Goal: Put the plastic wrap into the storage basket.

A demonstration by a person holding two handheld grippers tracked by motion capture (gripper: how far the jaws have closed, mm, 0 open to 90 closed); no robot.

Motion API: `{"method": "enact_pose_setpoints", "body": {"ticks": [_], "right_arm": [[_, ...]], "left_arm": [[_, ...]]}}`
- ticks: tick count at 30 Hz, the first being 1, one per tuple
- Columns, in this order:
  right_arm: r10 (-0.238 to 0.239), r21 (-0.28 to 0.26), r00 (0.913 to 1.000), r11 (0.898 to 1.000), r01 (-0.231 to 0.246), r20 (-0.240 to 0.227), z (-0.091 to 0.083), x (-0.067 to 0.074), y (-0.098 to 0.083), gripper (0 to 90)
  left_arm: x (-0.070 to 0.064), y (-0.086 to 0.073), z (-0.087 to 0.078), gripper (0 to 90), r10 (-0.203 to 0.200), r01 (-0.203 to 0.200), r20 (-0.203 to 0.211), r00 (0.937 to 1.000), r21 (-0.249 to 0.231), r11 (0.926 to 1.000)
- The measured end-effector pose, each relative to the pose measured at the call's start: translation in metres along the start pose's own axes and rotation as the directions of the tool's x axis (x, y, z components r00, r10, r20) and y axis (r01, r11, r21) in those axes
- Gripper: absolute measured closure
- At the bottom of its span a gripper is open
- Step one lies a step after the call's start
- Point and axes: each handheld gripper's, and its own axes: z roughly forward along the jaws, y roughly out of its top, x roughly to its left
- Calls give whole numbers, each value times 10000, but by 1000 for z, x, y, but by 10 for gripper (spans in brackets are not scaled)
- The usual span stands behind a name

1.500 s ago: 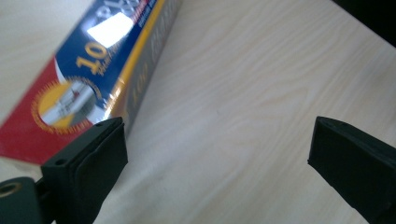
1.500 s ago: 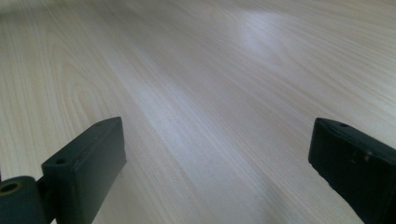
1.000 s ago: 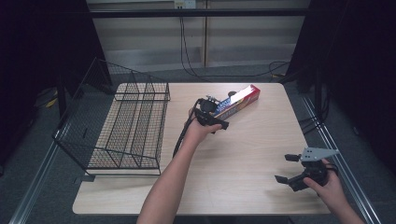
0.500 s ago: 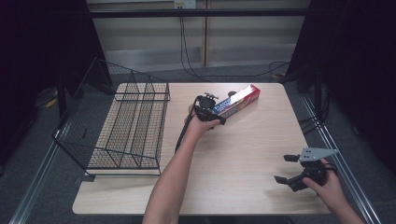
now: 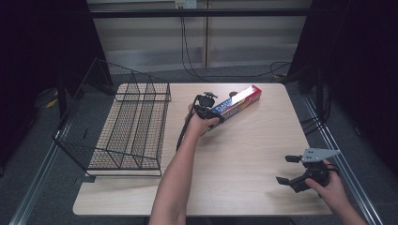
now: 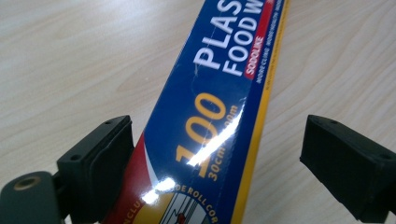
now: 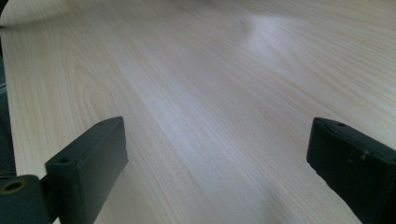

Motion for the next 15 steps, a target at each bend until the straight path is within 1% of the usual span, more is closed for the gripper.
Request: {"method": "enact_pose_setpoints", "body": {"ticks": [1,2,3,4,5,6,7,8,9,10,11,13,14,15], "right_arm": [[13,-4,10000,10000,-13,-23,0,0,0,47],[13,-4,10000,10000,-13,-23,0,0,0,47],[10,19,10000,10000,-10,-5,0,0,0,47],[5,21,10000,10000,-5,-1,0,-1,0,47],[5,21,10000,10000,-5,-1,0,-1,0,47],[3,15,10000,10000,-3,-4,0,-1,0,47],[25,13,10000,10000,-25,-2,0,-1,0,47],[25,13,10000,10000,-25,-2,0,-1,0,47],[38,14,10000,10000,-38,-18,0,-1,-1,47],[38,14,10000,10000,-38,-18,0,-1,-1,47],[23,23,10000,10000,-23,-8,0,-1,-1,47],[40,28,10000,10000,-40,-12,0,-1,-1,47],[35,27,10000,10000,-35,-32,0,-1,-1,47],[43,32,10000,10000,-43,-51,0,-2,-1,47]], "left_arm": [[-1,-1,2,103,-180,179,-46,9998,-158,9997],[-1,-1,2,109,-180,179,-46,9998,-158,9997],[0,-3,4,123,-19,20,-127,9999,72,10000],[0,-3,4,135,-19,20,-127,9999,72,10000],[1,-3,5,135,18,-16,-250,9997,47,10000],[2,-4,4,152,89,-84,-304,9995,155,9998],[2,-4,3,214,126,-119,-404,9991,192,9997],[2,-4,3,214,109,-101,-514,9986,171,9998],[2,-4,2,249,35,-30,-481,9988,103,9999],[4,-4,1,249,218,-207,-443,9988,259,9995],[2,-4,0,262,402,-381,-548,9977,397,9985],[0,-4,1,266,342,-320,-519,9981,433,9985],[-2,-4,-1,291,522,-495,-404,9978,652,9966],[-2,-4,-1,305,522,-495,-404,9978,652,9966]]}}
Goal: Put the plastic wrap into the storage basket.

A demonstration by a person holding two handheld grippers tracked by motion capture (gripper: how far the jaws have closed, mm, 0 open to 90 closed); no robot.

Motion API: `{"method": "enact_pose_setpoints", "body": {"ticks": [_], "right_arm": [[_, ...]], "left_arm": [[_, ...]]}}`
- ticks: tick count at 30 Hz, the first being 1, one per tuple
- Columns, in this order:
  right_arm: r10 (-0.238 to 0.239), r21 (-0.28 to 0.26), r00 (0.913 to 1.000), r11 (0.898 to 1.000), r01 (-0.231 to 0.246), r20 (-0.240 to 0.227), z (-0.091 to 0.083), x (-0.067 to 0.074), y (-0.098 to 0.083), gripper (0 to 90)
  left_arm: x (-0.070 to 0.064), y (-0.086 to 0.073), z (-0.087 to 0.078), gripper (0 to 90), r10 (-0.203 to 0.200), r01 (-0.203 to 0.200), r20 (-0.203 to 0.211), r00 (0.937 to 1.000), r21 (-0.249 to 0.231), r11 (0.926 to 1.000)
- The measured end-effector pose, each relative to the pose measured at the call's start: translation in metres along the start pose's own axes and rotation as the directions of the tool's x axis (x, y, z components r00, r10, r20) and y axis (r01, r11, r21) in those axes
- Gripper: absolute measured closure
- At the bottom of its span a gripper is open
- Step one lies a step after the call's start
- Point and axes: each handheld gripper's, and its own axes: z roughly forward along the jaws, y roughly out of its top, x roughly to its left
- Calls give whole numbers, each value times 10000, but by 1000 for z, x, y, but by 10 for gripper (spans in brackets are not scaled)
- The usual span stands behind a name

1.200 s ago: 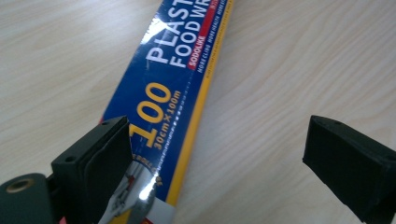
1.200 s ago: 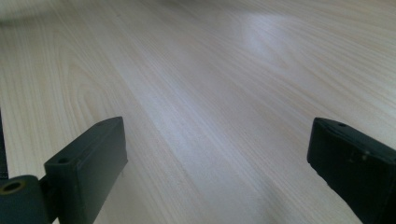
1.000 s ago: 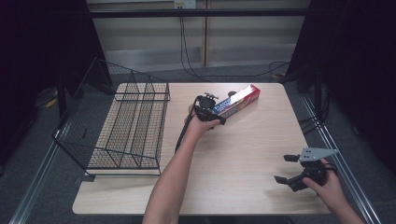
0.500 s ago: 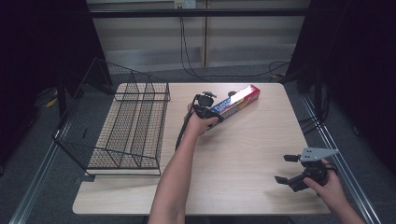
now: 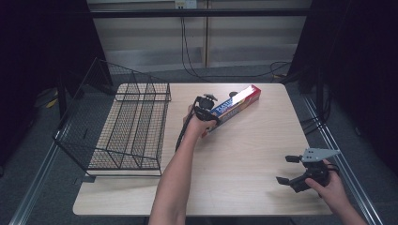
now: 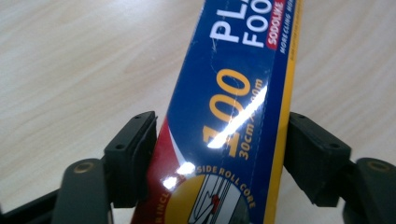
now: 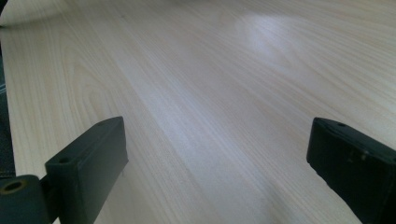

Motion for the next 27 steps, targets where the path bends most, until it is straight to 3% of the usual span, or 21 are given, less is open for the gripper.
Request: {"method": "enact_pose_setpoints", "body": {"ticks": [2,4,18,27], "right_arm": [[36,27,10000,10000,-36,34,0,0,0,47],[6,20,10000,10000,-6,21,0,0,0,47],[-64,160,10000,9999,64,-11,3,2,1,47],[-109,179,9999,9998,111,-82,5,3,1,47]], "left_arm": [[-2,-1,-4,321,204,-213,304,9993,287,9994],[-7,-5,-6,357,253,-260,449,9987,164,9995],[-21,-34,-26,384,189,-193,591,9981,61,9998],[-24,-68,-51,384,320,-327,740,9967,86,9994]]}}
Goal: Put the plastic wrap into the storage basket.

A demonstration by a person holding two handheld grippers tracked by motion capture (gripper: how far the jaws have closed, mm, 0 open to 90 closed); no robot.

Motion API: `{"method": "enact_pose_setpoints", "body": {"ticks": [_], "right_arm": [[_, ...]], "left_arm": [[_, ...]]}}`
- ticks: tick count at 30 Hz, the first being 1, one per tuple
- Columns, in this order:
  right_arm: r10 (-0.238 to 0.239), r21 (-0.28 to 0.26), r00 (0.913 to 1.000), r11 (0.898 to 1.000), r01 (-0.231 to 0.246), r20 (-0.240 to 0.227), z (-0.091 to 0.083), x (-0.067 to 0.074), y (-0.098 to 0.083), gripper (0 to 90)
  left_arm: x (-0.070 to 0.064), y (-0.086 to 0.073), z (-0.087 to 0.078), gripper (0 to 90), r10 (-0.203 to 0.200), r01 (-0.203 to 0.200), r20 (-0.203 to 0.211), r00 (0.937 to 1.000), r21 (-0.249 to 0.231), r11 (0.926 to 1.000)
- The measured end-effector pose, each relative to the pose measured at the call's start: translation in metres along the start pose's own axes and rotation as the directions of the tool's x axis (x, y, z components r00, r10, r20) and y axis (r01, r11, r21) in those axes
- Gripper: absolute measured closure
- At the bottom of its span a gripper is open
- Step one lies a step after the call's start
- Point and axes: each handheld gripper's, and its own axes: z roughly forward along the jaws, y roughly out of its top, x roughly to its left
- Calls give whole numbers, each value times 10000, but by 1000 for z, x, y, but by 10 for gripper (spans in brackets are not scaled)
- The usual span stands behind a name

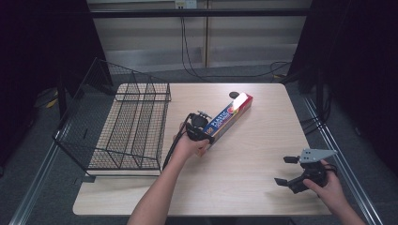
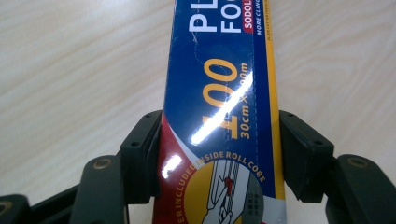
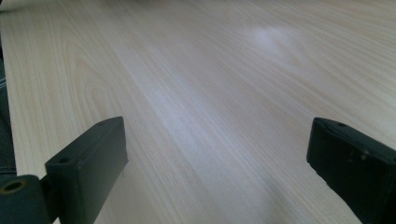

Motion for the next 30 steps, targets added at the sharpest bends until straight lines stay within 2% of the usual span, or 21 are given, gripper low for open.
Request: {"method": "enact_pose_setpoints", "body": {"ticks": [4,5,7,14,16,18,20,21,22,23,25,27,30], "right_arm": [[-14,16,10000,10000,14,9,0,1,1,47],[-9,-6,10000,10000,9,-29,1,1,1,47],[-1,35,10000,10000,1,36,1,1,1,47],[-58,114,9999,9999,60,-122,5,2,2,47],[-93,174,9999,9998,94,-88,5,2,2,47],[-121,154,9997,9998,124,-190,6,2,2,47],[-120,165,9998,9998,122,-149,6,2,3,47],[-87,148,9998,9999,89,-156,6,1,2,47],[-87,148,9998,9999,89,-156,6,1,2,47],[-77,126,9998,9999,79,-162,5,1,2,47],[-59,106,9999,9999,61,-153,5,1,2,47],[-101,59,9999,9999,102,-139,4,1,3,47],[-99,66,9998,9999,100,-160,4,1,3,47]], "left_arm": [[-2,-17,-10,383,-68,69,115,9999,-144,9999],[-2,-23,-15,383,59,-58,103,9999,-97,9999],[-4,-30,-19,384,40,-39,70,10000,-157,9999],[-4,-38,-24,374,-155,157,239,9996,-92,9998],[-2,-35,-24,362,-276,270,381,9989,148,9995],[-2,-33,-23,352,-311,307,427,9986,98,9995],[-1,-29,-23,303,-487,478,678,9965,151,9987],[-1,-27,-22,270,-573,571,677,9961,60,9984],[-1,-24,-22,270,-484,478,649,9967,111,9988],[-2,-17,-21,236,-533,527,638,9965,120,9985],[-3,-14,-20,227,-590,587,596,9965,73,9982],[-5,0,-16,183,-564,567,774,9954,-16,9984],[-7,9,-12,150,-435,438,867,9953,-22,9990]]}}
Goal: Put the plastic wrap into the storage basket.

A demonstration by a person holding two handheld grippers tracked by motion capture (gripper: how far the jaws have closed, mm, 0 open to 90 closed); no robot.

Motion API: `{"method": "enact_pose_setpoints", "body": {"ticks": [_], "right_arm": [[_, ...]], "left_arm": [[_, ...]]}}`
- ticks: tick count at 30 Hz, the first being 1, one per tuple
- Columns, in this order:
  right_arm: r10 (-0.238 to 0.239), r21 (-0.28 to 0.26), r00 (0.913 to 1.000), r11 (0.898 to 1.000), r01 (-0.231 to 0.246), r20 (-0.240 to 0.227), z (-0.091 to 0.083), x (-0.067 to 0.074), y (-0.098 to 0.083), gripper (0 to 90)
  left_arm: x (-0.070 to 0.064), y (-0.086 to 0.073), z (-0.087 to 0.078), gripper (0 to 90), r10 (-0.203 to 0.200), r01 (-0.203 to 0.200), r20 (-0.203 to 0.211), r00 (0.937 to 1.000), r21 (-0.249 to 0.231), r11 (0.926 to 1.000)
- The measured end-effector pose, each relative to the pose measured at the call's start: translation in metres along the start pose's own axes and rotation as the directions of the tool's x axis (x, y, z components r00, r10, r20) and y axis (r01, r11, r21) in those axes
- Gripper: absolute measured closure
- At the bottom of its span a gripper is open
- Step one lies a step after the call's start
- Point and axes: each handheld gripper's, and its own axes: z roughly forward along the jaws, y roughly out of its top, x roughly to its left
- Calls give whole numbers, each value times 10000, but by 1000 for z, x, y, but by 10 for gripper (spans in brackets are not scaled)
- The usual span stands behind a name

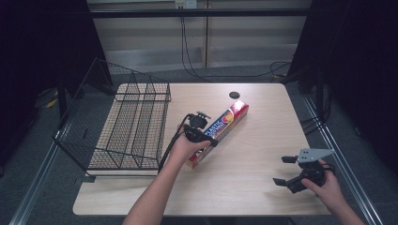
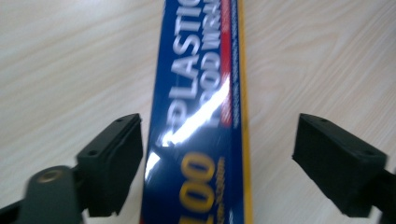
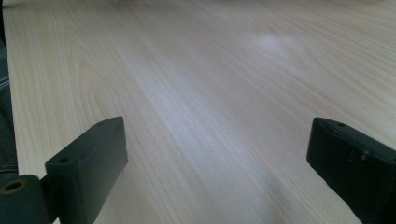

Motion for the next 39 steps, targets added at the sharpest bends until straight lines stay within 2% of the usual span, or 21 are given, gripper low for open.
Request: {"method": "enact_pose_setpoints", "body": {"ticks": [4,7,9,10,13,14,15,16,17,18,20,21,23,24,25,30,31,33,35,37,39], "right_arm": [[20,-12,10000,10000,-20,42,0,0,0,47],[29,-40,10000,10000,-29,14,-1,0,0,47],[15,-50,10000,10000,-14,25,-1,0,0,47],[10,-30,10000,10000,-9,46,-1,0,0,47],[-46,-57,10000,10000,46,30,-2,0,0,49],[-23,-74,10000,10000,23,76,-3,0,0,49],[-23,-74,10000,10000,23,76,-3,0,0,49],[-5,-113,10000,9999,6,57,-3,0,0,49],[6,-121,10000,9999,-6,53,-3,-1,0,49],[-4,-128,9999,9999,5,101,-4,-1,0,49],[-3,-116,9999,9999,4,107,-4,-1,0,49],[-4,-117,9999,9999,5,101,-4,-2,0,48],[-5,-127,9999,9999,7,131,-4,-2,0,49],[5,-131,9999,9999,-4,109,-4,-2,0,49],[2,-135,9999,9999,-1,102,-4,-2,0,49],[-6,-129,10000,9999,7,97,-4,-1,0,49],[-8,-124,9999,9999,10,118,-4,-1,0,49],[-1,-126,9999,9999,2,105,-4,-2,0,49],[2,-125,9999,9999,-1,103,-4,-1,0,49],[-15,-103,9999,9999,16,100,-4,-1,-1,49],[-21,-75,10000,10000,22,79,-3,-1,0,50]], "left_arm": [[-1,18,15,89,-35,33,358,9994,65,10000],[2,24,24,62,-150,144,356,9993,170,9998],[5,29,30,46,-179,171,219,9996,365,9992],[8,31,37,39,-390,390,-6,9992,327,9987],[16,34,44,46,-434,435,-34,9991,593,9973],[16,35,46,61,-611,618,-141,9980,504,9968],[16,35,46,71,-611,618,-141,9980,504,9968],[20,36,47,71,-290,301,-174,9994,645,9975],[20,37,48,83,-422,429,-167,9990,443,9981],[21,38,48,101,-314,325,-247,9992,471,9984],[19,40,49,132,-426,429,-78,9991,363,9984],[18,42,50,141,-226,228,-51,9997,467,9986],[16,43,52,154,-226,225,9,9997,475,9986],[14,44,55,163,-358,356,31,9994,484,9982],[14,44,56,166,-218,221,-55,9997,602,9979],[12,47,60,240,-243,247,-63,9997,719,9971],[11,47,60,270,-165,175,-119,9998,878,9960],[11,47,62,338,-73,86,-159,9998,846,9964],[11,48,62,362,48,-34,-150,9999,918,9958],[8,49,61,375,440,-411,-290,9986,949,9946],[5,52,59,403,641,-586,-463,9969,1110,9921]]}}
